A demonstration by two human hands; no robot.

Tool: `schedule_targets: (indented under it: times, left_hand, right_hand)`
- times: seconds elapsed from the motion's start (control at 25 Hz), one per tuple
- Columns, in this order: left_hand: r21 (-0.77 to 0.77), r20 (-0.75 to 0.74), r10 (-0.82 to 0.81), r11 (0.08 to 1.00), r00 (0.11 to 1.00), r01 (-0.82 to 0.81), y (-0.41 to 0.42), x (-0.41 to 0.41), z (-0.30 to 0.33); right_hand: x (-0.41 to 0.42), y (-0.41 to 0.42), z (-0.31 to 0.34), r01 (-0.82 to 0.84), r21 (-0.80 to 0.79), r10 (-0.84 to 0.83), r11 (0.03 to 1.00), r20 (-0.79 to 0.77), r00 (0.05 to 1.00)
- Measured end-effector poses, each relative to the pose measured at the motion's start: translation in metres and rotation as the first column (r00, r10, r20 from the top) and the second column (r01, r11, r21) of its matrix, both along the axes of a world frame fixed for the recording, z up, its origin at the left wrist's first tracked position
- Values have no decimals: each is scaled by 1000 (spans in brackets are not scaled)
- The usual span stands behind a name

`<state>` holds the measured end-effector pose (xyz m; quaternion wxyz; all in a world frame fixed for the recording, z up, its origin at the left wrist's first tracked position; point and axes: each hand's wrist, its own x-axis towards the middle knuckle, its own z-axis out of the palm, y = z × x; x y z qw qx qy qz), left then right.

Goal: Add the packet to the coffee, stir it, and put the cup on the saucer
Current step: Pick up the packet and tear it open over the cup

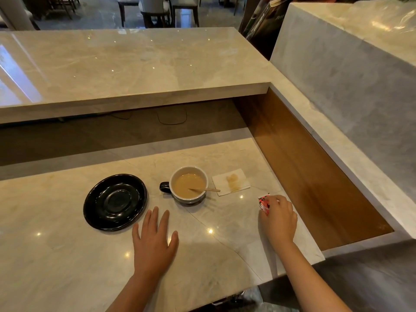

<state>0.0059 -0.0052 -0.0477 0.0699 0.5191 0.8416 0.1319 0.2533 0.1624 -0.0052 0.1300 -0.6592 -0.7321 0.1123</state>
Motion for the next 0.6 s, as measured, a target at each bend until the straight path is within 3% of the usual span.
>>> schedule_targets:
  times: [0.12, 0.28, 0.6]
  left_hand:
    - [-2, -5, 0, 1000, 1000, 0, 0, 0, 0]
    - [-3, -6, 2, 1000, 1000, -2, 0, 0, -2]
    - [7, -11, 1, 1000, 1000, -1, 0, -2, -5]
  right_hand:
    - [7, 3, 1, 87, -83, -93, 993, -70, 993]
    - [11, 3, -1, 96, -95, -99, 991, -18, 995]
    - [10, 1, 5, 124, -211, -166, 970, -194, 967]
